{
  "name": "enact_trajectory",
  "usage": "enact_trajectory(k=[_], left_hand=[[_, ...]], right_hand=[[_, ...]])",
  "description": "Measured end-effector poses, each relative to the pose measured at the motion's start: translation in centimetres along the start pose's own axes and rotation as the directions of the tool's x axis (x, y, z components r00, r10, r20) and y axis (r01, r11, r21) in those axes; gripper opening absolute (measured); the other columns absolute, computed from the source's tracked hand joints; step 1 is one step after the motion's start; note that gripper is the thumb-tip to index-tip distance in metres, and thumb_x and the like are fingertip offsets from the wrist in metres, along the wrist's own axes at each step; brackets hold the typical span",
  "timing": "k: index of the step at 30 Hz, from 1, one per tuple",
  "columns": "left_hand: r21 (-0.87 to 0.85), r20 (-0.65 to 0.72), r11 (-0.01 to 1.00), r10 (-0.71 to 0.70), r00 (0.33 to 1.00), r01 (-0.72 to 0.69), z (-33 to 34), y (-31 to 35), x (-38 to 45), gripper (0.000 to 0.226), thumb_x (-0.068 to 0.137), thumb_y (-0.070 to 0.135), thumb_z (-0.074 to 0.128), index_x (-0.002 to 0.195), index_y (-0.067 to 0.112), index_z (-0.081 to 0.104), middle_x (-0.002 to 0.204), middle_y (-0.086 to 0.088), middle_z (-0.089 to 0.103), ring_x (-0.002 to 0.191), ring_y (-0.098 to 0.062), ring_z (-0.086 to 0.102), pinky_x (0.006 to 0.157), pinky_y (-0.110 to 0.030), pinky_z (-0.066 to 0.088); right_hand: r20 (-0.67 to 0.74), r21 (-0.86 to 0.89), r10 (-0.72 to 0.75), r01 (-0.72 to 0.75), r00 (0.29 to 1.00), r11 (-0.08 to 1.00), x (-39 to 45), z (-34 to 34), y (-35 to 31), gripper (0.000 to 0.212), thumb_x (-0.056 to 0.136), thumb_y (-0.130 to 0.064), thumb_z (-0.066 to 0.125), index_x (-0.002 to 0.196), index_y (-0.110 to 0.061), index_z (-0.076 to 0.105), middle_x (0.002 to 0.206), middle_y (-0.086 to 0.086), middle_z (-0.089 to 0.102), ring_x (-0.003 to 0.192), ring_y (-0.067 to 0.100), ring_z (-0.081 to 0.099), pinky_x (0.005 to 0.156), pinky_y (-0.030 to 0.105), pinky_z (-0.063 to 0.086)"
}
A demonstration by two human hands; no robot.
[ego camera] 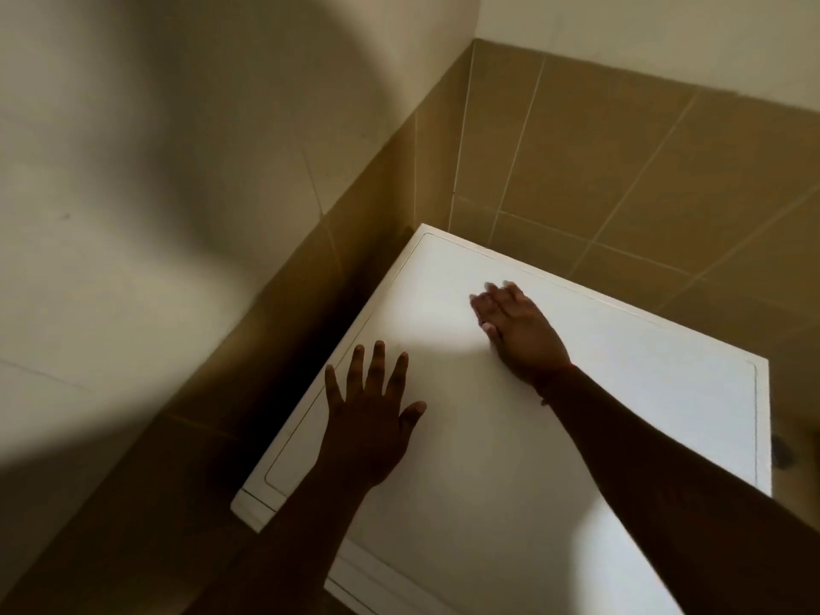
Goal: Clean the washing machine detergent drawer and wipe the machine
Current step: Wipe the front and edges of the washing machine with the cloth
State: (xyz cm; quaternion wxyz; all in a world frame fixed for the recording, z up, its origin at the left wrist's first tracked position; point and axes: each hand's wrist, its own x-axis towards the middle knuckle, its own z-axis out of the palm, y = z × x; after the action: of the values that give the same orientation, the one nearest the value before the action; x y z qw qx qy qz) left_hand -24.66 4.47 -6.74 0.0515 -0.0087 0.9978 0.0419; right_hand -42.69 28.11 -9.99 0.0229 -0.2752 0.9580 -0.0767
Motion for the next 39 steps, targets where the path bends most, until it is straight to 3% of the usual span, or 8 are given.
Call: enact_trajectory(k=[12,15,18,22,26,30,34,39], left_hand=[[-0.047,-0.012,0.994,-0.102,0.995,0.101,0.3,-0.7,2.6,0.073,0.095,0.067,0.008,0.153,0.025,0.021,0.160,-0.014,0.021,0.146,-0.041,0.020,0.109,-0.069,0.022],[-0.061,-0.017,0.991,-0.117,0.993,0.115,0.2,-1.2,2.6,0.071,0.096,0.066,0.011,0.152,0.025,0.024,0.159,-0.015,0.025,0.144,-0.042,0.025,0.107,-0.069,0.025],[-0.072,-0.031,0.988,-0.136,0.990,0.133,0.2,-1.8,2.3,0.070,0.096,0.065,0.012,0.153,0.025,0.022,0.159,-0.014,0.024,0.144,-0.041,0.024,0.108,-0.069,0.025],[-0.085,-0.024,0.985,-0.155,0.988,0.152,0.2,-2.4,2.1,0.070,0.096,0.066,0.011,0.153,0.026,0.020,0.159,-0.014,0.023,0.144,-0.041,0.024,0.107,-0.069,0.027],[-0.081,-0.037,0.984,-0.165,0.986,0.162,-0.1,-2.4,2.1,0.070,0.097,0.065,0.010,0.153,0.025,0.021,0.159,-0.013,0.024,0.144,-0.040,0.024,0.107,-0.068,0.028],[-0.086,-0.032,0.985,-0.155,0.987,0.152,-0.3,-2.5,1.8,0.069,0.097,0.065,0.010,0.153,0.025,0.022,0.159,-0.013,0.025,0.144,-0.040,0.025,0.107,-0.068,0.028],[-0.087,-0.025,0.984,-0.155,0.988,0.153,-0.5,-2.2,1.6,0.069,0.097,0.065,0.010,0.152,0.025,0.024,0.158,-0.013,0.027,0.143,-0.040,0.028,0.105,-0.068,0.031],[-0.104,-0.029,0.985,-0.144,0.989,0.140,-0.6,-1.9,1.4,0.069,0.097,0.065,0.010,0.153,0.026,0.021,0.159,-0.013,0.024,0.144,-0.040,0.025,0.106,-0.068,0.030]], right_hand=[[-0.096,0.067,0.258,-0.252,0.961,0.965,8.6,0.3,-1.7,0.058,0.092,-0.033,0.023,0.141,-0.016,0.050,0.144,0.019,0.049,0.134,0.043,0.041,0.114,0.051,0.030],[-0.047,0.005,0.015,-0.014,0.999,1.000,10.7,1.3,-2.5,0.058,0.093,-0.036,0.023,0.144,-0.021,0.046,0.150,0.011,0.045,0.140,0.036,0.037,0.115,0.047,0.029],[-0.124,0.085,0.306,-0.297,0.944,0.951,12.4,0.3,-3.9,0.057,0.089,-0.033,0.024,0.133,-0.015,0.055,0.136,0.018,0.053,0.129,0.046,0.044,0.108,0.050,0.036],[-0.080,0.018,0.003,-0.002,0.997,1.000,14.8,0.8,-5.8,0.055,0.091,-0.031,0.030,0.141,-0.016,0.050,0.145,0.017,0.048,0.133,0.042,0.041,0.111,0.047,0.034],[-0.083,0.077,0.295,-0.289,0.952,0.954,16.9,0.1,-6.5,0.054,0.093,-0.030,0.032,0.144,-0.017,0.045,0.147,0.017,0.044,0.138,0.045,0.033,0.113,0.052,0.030],[-0.056,0.059,0.003,0.000,0.998,0.998,17.5,0.3,-7.4,0.046,0.099,-0.026,0.039,0.144,-0.023,0.045,0.147,0.012,0.047,0.134,0.037,0.038,0.111,0.045,0.033],[-0.118,0.066,0.454,-0.449,0.883,0.891,16.3,0.3,-5.6,0.045,0.095,-0.027,0.037,0.136,-0.013,0.049,0.137,0.019,0.051,0.133,0.044,0.039,0.110,0.051,0.031],[-0.173,0.019,0.256,-0.256,0.951,0.966,12.7,0.7,-2.4,0.051,0.088,-0.028,0.031,0.132,-0.013,0.053,0.128,0.019,0.057,0.121,0.043,0.047,0.103,0.047,0.038]])
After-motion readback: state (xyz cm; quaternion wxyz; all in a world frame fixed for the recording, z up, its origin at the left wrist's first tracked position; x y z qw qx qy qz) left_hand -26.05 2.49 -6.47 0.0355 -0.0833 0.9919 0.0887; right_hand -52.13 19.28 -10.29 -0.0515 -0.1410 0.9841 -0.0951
